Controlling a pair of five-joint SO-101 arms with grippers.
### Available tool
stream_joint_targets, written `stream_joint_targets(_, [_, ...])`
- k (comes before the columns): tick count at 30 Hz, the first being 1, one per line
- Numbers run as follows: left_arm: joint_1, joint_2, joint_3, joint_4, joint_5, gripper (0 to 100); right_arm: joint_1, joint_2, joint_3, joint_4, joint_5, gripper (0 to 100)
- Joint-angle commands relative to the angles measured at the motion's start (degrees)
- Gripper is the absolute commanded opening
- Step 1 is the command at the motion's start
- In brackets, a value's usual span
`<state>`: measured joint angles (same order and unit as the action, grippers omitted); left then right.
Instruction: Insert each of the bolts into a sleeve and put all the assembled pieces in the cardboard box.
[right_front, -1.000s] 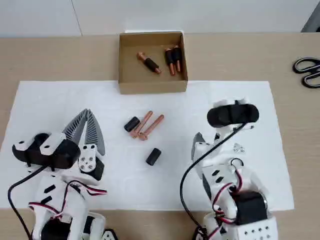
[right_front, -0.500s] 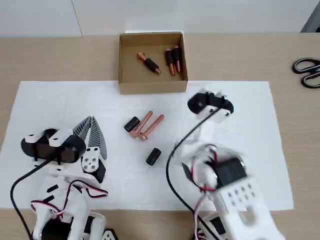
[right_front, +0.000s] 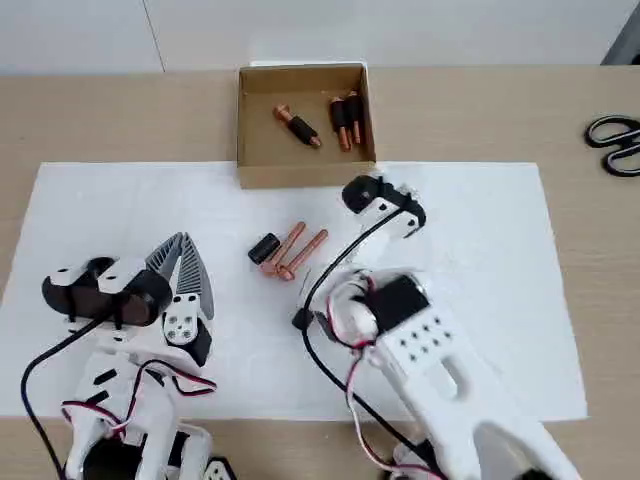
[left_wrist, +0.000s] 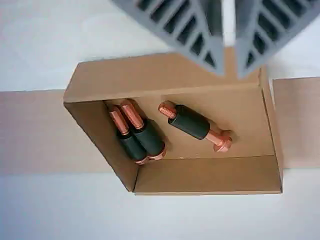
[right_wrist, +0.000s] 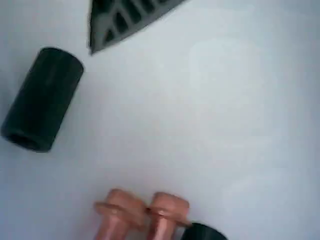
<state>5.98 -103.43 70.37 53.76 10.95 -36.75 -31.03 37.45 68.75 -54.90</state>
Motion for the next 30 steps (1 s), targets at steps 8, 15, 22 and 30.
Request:
stream_joint_targets(8, [-0.35,-0.44,0.13,0.26,0.26,1,0.84,14.81,-6.86,-6.81,-5.27,17.6])
stream_joint_targets(15, [-0.35,-0.44,0.13,0.26,0.26,1,0.75,19.47,-6.86,-7.34,-6.86,17.6])
stream_joint_targets(22, [-0.35,-0.44,0.13,0.26,0.26,1,-3.56,22.46,-6.86,-11.38,-6.86,17.6])
stream_joint_targets(30, [-0.35,-0.44,0.13,0.26,0.26,1,-5.05,26.42,-6.86,-12.79,-6.86,17.6])
